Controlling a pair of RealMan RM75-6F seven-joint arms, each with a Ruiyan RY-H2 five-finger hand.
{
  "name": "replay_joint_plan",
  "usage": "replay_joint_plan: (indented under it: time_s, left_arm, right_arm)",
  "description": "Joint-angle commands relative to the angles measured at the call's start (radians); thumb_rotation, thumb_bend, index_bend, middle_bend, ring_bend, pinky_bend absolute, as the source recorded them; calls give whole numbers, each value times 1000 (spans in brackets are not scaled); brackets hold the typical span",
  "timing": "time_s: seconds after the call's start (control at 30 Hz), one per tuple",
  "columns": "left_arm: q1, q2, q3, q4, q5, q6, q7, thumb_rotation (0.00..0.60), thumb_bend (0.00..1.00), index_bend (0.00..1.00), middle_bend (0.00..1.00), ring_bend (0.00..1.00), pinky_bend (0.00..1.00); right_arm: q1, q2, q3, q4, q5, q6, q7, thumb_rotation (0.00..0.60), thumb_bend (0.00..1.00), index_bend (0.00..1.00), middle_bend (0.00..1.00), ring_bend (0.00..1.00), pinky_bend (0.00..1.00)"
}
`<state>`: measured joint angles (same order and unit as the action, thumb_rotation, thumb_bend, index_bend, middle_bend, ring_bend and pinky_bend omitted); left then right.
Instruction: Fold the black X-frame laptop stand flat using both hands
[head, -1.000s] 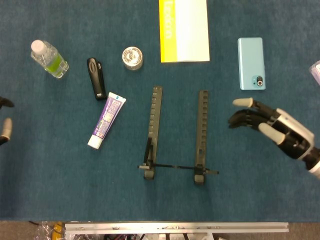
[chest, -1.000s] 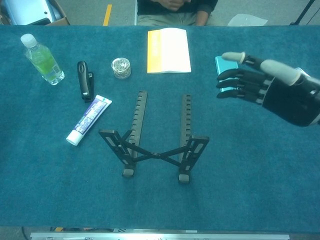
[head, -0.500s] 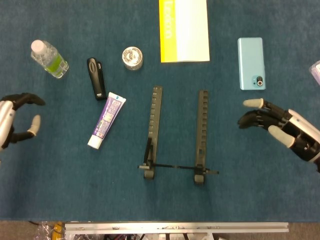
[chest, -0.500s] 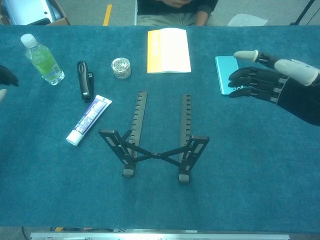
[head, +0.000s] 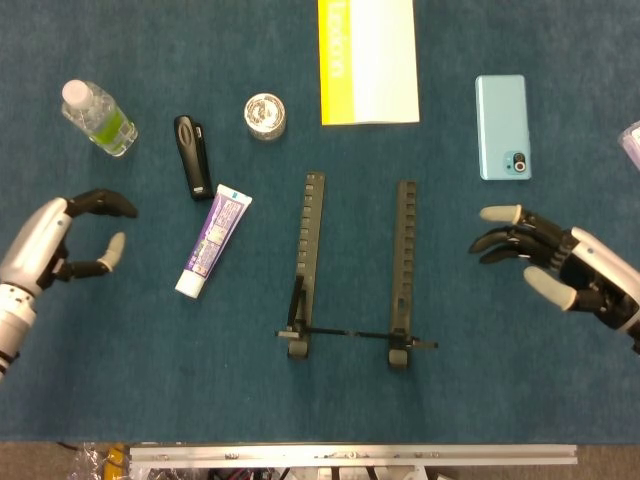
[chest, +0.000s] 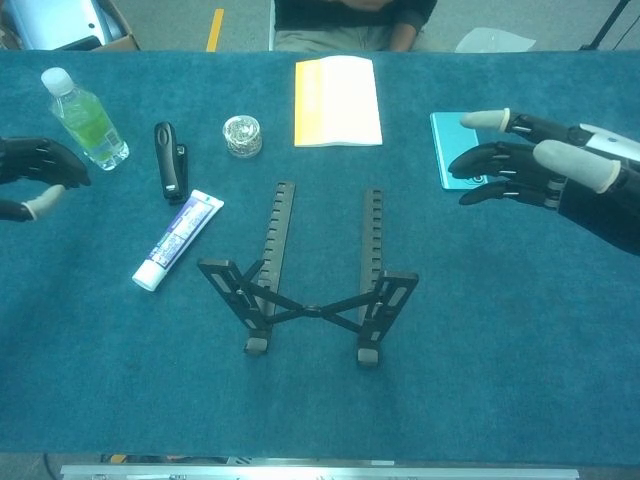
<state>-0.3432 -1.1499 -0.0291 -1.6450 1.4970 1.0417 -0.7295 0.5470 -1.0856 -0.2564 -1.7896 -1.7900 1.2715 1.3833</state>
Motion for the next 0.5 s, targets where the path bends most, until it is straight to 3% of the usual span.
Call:
replay_joint_plan:
  time_s: [0.03, 0.5]
  left_arm:
    - [-44, -7, 13, -9, 28, -60, -131, 600, 472, 367, 370, 311, 258]
    - [-171, 30, 47, -119, 95, -191, -561, 600, 472, 362, 371, 311, 268]
  right_arm:
    - [-4, 8, 5, -15, 10, -9, -23, 350, 381, 149, 300, 184, 238]
    - [-16, 10, 9, -31, 8, -30, -69, 349, 381, 149, 300, 183, 238]
